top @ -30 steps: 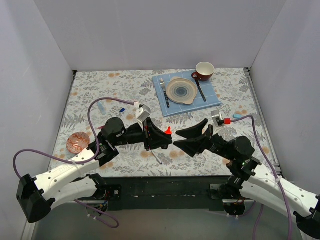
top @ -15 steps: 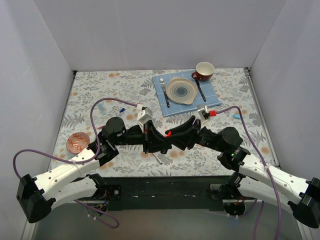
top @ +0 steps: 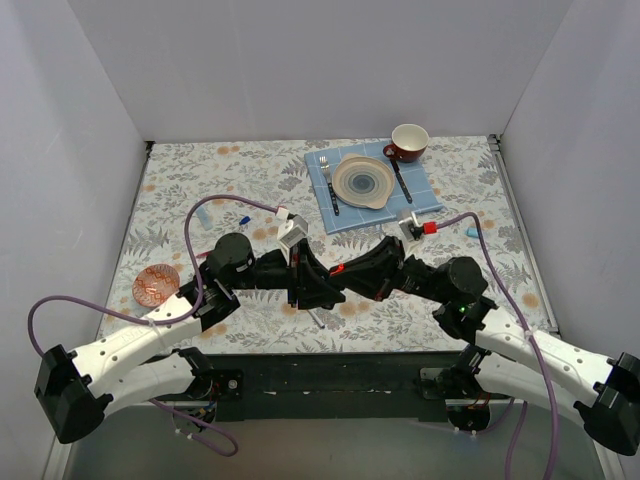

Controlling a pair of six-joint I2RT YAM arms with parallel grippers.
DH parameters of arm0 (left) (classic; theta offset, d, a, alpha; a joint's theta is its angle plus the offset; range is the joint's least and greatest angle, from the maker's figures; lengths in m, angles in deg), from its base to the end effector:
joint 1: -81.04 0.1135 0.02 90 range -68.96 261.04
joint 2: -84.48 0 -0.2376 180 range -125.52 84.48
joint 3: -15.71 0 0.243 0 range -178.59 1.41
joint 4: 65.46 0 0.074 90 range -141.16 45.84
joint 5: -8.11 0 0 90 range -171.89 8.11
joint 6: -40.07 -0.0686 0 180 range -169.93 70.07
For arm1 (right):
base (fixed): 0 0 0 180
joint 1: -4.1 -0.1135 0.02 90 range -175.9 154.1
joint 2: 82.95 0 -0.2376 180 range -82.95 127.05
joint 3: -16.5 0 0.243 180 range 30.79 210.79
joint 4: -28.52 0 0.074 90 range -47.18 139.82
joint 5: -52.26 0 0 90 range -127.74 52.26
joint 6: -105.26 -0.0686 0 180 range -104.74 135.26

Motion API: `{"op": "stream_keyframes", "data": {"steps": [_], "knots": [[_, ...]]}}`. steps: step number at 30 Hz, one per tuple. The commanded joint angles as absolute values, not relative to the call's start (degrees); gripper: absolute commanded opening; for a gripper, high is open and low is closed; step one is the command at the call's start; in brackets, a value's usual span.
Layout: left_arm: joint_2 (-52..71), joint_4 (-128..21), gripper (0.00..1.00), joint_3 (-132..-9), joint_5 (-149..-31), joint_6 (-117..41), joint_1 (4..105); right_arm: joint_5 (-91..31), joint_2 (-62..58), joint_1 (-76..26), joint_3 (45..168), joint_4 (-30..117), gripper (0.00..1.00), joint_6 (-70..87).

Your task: Insert the pens into the pen caps

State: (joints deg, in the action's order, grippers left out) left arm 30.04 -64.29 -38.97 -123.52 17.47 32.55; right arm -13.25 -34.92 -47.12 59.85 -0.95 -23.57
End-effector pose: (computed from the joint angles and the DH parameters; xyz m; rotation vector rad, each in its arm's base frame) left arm 0.1316 -0.2175 0.3058 0.3955 2.0249 -2.0013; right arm 0.1201 0.1949 0.3275 -0.5667 1.2189 1.6030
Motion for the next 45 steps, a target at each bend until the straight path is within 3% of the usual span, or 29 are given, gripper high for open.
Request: {"op": "stream_keyframes", "data": {"steps": [1,9,11,13,15,16,17,20,23,29,32,35,39,45], "knots": [[31.3,-65.93,0.38,-39.73,-124.43,17.31,32.35,-16.02,-37.25,-46.44,61.11,-5.61,0.01,-23.94],[31.57,-67.07,0.31,-38.93,-124.08,17.66,32.35,-16.82,-37.25,-45.91,62.08,-3.76,0.01,-23.23],[30.87,-66.98,0.21,-39.11,-124.43,17.66,32.35,-17.52,-37.51,-46.0,61.99,-4.02,0.01,-23.23],[30.78,-66.81,0.0,-39.02,-124.17,17.22,32.35,-18.13,-37.6,-45.91,61.99,-3.5,0.01,-23.15],[30.86,-66.72,0.0,-38.76,-123.56,17.13,32.35,-19.01,-38.3,-45.82,61.91,-2.27,0.01,-22.62],[30.95,-66.63,0.0,-38.58,-123.29,17.05,32.35,-20.58,-38.56,-45.82,62.08,0.08,0.06,-22.01],[30.87,-66.28,0.0,-38.75,-122.85,16.35,32.35,-21.64,-39.26,-45.91,62.17,1.5,0.26,-21.65],[31.13,-61.9,0.0,-40.15,-117.51,12.59,32.44,-26.21,-41.01,-45.91,64.71,13.57,0.52,-19.73],[30.78,-52.94,0.0,-44.28,-106.88,8.09,32.52,-33.58,-43.56,-45.82,68.57,30.86,0.6,-19.1],[30.95,-45.1,0.0,-48.16,-83.5,2.29,32.88,-56.43,-47.44,-45.91,70.17,57.21,0.63,-22.79],[31.04,-44.22,0.0,-47.37,-77.52,-0.18,32.96,-65.05,-46.31,-45.73,69.73,66.35,0.64,-22.27],[33.05,-45.09,0.0,-44.31,-78.72,-1.06,32.96,-70.95,-41.13,-44.77,71.48,72.86,0.65,-18.58],[36.22,-47.47,0.0,-41.83,-80.4,-1.41,32.88,-70.18,-32.87,-40.65,73.86,76.93,0.65,-15.07],[37.46,-48.09,0.0,-41.04,-78.11,-2.03,32.88,-58.32,-23.19,-31.95,73.51,74.47,0.63,-8.81]]}}
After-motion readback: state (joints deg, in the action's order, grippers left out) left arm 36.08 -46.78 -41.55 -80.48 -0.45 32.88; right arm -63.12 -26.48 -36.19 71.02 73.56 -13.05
